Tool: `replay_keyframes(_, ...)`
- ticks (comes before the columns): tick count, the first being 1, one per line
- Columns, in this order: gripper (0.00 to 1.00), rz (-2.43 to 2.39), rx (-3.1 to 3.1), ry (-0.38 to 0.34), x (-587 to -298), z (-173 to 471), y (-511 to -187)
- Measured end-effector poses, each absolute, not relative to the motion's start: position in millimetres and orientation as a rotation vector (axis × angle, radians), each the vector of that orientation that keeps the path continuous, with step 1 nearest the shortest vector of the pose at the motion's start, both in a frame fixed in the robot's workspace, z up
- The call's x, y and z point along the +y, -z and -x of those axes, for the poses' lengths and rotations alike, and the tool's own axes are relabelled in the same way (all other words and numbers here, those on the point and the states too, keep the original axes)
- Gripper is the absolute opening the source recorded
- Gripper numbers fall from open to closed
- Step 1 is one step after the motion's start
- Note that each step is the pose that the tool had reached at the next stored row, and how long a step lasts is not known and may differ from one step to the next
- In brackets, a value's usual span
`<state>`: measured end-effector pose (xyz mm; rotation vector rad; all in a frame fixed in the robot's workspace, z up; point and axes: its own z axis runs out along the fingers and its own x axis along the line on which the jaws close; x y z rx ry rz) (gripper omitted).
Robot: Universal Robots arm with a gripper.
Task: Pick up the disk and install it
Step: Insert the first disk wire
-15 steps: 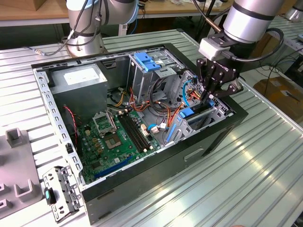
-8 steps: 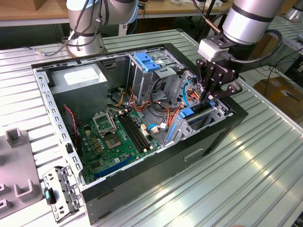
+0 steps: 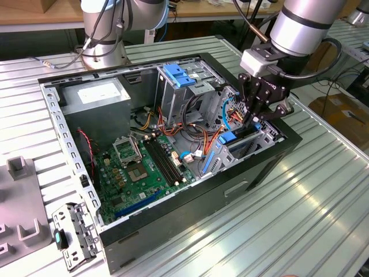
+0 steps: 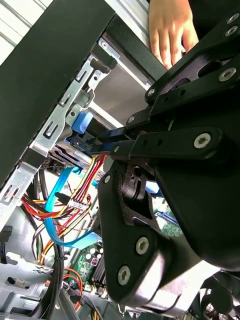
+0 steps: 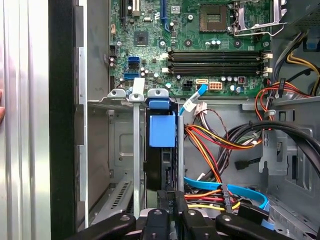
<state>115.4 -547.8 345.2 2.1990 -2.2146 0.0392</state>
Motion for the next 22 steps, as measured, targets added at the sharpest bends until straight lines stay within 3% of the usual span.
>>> replay_keyframes(9,0.16,-2.200,-2.216,-0.037,-547.8,-115.4,-341.2)
replay_keyframes(11,0.18,-2.200,-2.216,-0.037,-547.8,-115.3,-341.1)
replay_keyframes(12,0.24,-2.200,-2.216,-0.037,-547.8,-115.4,-341.5)
replay_keyframes(18,0.24,-2.200,-2.216,-0.037,-547.8,-115.3,-348.4)
replay_keyframes(19,0.23,-2.200,-2.216,-0.038,-547.8,-115.3,-348.6)
replay_keyframes(20,0.11,-2.200,-2.216,-0.038,-547.8,-115.3,-348.6)
replay_keyframes(22,0.11,-2.200,-2.216,-0.038,-547.8,-115.3,-348.6)
